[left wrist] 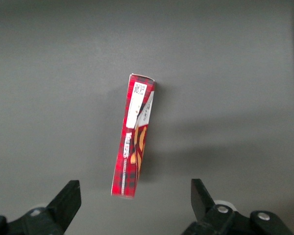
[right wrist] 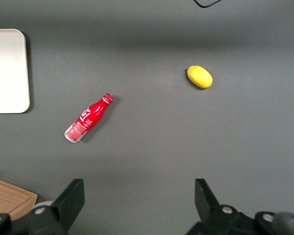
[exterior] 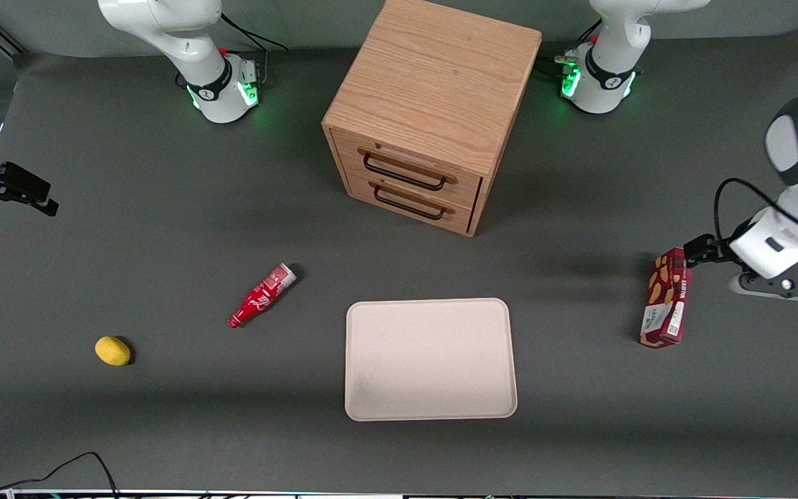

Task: Place red cookie box on tray
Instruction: 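Move the left gripper down over the red cookie box, then close the left gripper on the end of the red cookie box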

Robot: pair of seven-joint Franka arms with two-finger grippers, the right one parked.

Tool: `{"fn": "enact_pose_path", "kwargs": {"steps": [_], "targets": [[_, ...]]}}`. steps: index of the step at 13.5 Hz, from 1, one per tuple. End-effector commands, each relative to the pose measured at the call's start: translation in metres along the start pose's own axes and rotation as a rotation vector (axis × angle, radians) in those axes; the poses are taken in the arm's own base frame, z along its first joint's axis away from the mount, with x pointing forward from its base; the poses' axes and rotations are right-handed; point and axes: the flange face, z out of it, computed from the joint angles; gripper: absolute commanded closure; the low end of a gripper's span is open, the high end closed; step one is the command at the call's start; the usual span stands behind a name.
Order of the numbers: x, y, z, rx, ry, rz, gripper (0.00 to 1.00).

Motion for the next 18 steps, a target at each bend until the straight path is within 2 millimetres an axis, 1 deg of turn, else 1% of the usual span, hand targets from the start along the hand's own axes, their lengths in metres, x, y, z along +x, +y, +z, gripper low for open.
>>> {"fn": "enact_pose_path", "kwargs": {"steps": [1, 2, 3, 6, 9, 11, 14, 16, 17, 18], "targets": [[-0.007, -0.003, 0.038, 0.001, 0.022, 0.090, 0.00], [-0.004, -0.007, 0.049, 0.001, 0.035, 0.116, 0.00], [-0.001, -0.012, 0.066, 0.000, 0.039, 0.132, 0.00], [0.007, -0.014, 0.110, 0.004, 0.056, 0.186, 0.00], [0.010, -0.025, 0.146, -0.022, 0.091, 0.200, 0.00], [0.009, -0.029, 0.163, -0.062, 0.106, 0.192, 0.00], [0.007, -0.028, 0.174, -0.069, 0.109, 0.180, 0.00], [0.002, -0.027, 0.181, -0.066, 0.124, 0.169, 0.00], [0.001, -0.025, 0.182, -0.064, 0.126, 0.170, 0.02], [0.001, -0.025, 0.182, -0.064, 0.126, 0.170, 0.08]]}}
